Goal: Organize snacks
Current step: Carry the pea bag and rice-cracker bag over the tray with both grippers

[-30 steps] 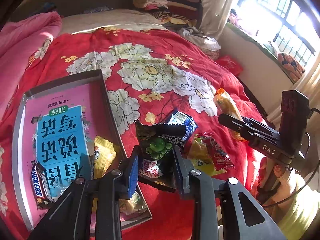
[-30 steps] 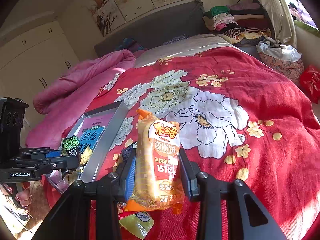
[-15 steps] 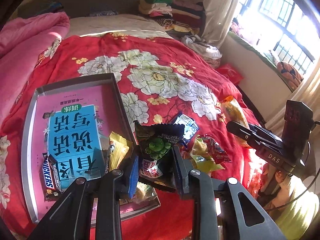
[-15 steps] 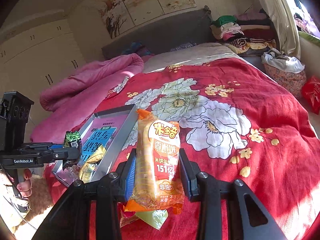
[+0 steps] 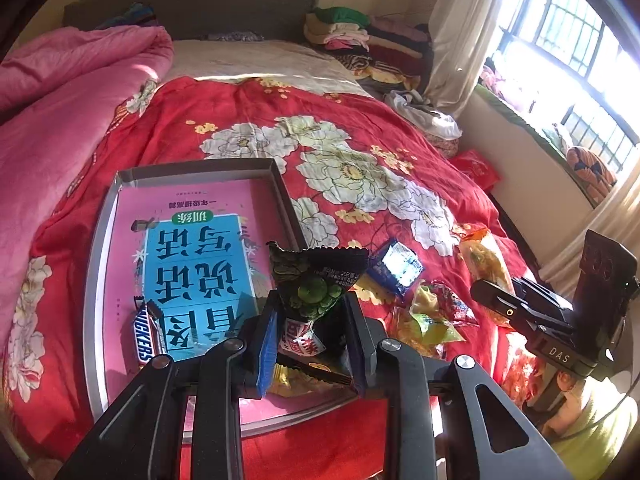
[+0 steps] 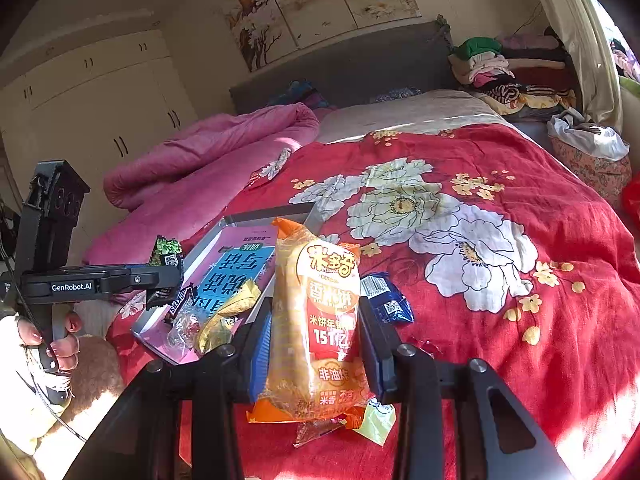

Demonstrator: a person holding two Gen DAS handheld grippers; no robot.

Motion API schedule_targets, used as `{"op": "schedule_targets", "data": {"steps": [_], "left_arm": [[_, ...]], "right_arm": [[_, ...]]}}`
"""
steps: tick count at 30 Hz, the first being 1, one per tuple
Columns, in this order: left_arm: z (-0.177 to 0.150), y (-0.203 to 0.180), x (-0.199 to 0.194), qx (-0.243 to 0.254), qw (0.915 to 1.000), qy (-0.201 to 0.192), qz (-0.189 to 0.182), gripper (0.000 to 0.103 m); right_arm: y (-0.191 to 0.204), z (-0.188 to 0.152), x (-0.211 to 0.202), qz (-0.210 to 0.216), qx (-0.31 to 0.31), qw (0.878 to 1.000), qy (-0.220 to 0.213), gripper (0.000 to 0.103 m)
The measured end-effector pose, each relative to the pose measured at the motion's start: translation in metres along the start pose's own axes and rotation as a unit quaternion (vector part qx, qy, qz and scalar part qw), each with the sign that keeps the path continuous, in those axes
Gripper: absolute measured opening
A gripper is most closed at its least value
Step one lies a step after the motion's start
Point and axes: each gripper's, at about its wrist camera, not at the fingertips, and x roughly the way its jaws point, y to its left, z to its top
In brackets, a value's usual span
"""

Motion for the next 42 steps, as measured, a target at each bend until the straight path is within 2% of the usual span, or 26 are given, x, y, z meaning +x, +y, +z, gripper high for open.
{"op": "schedule_targets", "data": {"steps": [27,42], "left_arm": [[-0.022,0.076,-0.053,-0.071,0.9953,-0.031,0.059,0.031],[-0.036,0.103,-0.057,-0.1,0.9919,-0.029,0.072,0.031]], "right_arm": [[0.08,-0.01,0.029,0.06,-0.068,0.995,0.038,0.039],[0.116,-0.005,0.048,0.082,-0.1,0.991,0.044,0.039]]}}
